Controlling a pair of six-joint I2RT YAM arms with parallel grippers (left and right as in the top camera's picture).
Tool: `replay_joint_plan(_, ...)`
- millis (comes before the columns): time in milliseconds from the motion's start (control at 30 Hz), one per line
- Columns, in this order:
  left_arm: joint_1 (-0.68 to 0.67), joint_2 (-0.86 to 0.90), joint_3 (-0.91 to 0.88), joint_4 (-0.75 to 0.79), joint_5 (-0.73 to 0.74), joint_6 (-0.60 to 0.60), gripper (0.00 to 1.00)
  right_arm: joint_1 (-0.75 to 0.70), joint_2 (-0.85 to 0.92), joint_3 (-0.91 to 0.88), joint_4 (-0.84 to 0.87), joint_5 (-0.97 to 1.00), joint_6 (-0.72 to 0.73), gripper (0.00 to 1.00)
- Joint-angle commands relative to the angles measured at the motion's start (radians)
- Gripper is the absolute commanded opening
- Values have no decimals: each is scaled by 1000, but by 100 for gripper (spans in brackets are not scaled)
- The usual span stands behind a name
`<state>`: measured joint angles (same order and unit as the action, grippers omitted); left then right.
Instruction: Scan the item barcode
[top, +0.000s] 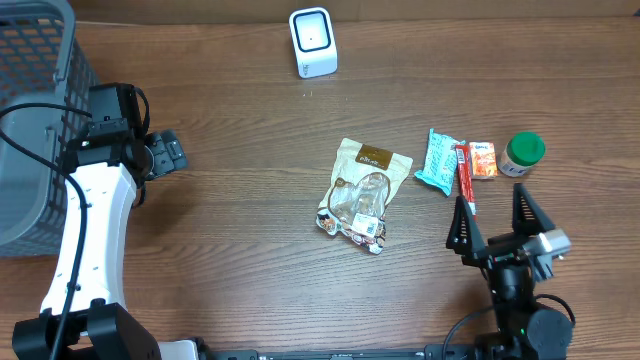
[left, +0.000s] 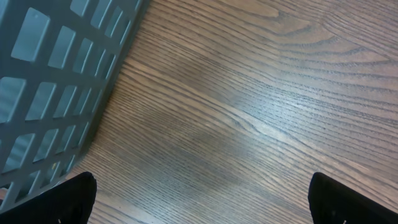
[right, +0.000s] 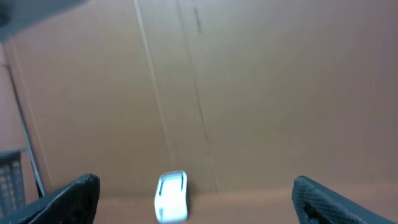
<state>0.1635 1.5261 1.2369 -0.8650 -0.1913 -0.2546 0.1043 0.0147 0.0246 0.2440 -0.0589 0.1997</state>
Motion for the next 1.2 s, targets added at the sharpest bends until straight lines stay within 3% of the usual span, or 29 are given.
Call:
replay_joint_plan(0, 0, 3, 16, 2, 1, 16, 100, -6, -12, -17, -59, 32, 17, 100)
replay_joint_plan(300, 0, 3, 16, 2, 1, 16, 100, -6, -12, -17, -324, 80, 14, 100)
replay_joint_plan(1167, 0, 3, 16, 2, 1, 16, 100, -6, -12, -17, -326, 80, 14, 100)
